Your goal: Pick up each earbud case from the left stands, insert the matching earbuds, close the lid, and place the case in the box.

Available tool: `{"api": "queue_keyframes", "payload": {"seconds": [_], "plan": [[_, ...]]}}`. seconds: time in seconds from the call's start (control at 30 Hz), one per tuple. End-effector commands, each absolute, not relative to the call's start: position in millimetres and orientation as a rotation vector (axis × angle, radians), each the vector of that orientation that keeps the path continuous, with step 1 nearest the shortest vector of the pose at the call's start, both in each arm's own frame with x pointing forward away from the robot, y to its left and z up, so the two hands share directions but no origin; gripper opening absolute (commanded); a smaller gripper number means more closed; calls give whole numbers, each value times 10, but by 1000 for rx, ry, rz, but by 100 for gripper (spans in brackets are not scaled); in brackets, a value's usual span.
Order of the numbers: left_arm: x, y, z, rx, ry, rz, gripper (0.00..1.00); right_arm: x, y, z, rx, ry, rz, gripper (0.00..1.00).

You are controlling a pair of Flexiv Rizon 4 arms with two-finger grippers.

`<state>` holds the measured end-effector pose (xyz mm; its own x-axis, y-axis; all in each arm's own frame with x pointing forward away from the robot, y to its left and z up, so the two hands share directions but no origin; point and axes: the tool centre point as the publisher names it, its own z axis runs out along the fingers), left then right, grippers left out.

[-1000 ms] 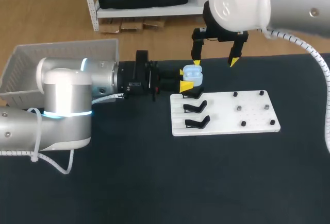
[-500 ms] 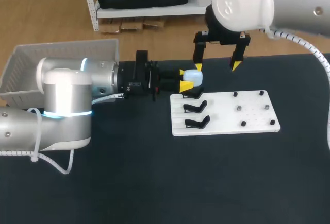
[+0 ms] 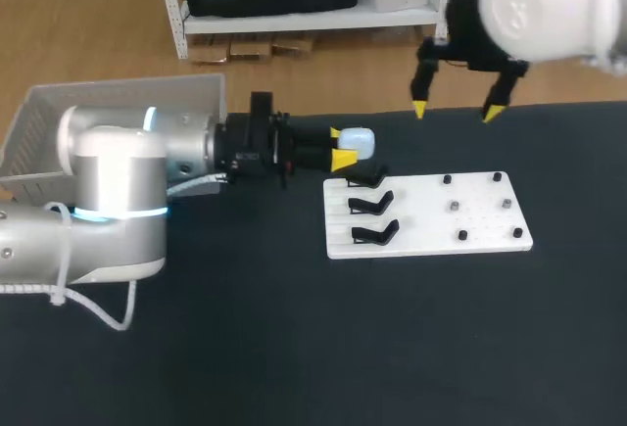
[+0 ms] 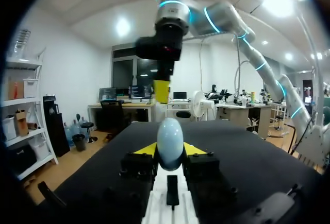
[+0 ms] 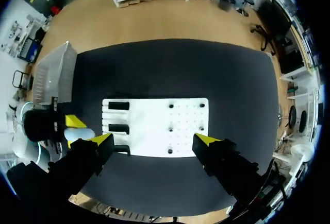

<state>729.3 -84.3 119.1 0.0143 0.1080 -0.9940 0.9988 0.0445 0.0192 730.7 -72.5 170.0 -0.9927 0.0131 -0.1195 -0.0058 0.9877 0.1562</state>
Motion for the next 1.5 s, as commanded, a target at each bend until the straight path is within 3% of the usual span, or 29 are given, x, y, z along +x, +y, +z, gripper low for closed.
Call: {"api": "queue_keyframes", "payload": {"seconds": [0.03,0.5,0.87,1.07,1.37,1.43,1.5], "plan": [[7187,-465,1341,1237,1373,-1029,0,7154,-871,1677,17,2884,276,100],[7663,648,1597,1040,1700,-928,0,7154,-871,1677,17,2884,276,100],[8199,1642,1404,817,1999,-822,0,7154,-871,1677,17,2884,276,100],[8432,1931,1199,732,2089,-764,0,7154,-871,1677,17,2884,276,100],[8602,1952,1110,762,2116,-737,0,7154,-871,1677,17,2884,276,100],[8611,1956,1114,778,2127,-721,31,7154,-871,1677,17,2884,276,100],[8620,1966,1115,784,2132,-708,48,7154,-871,1677,17,2884,276,100]]}}
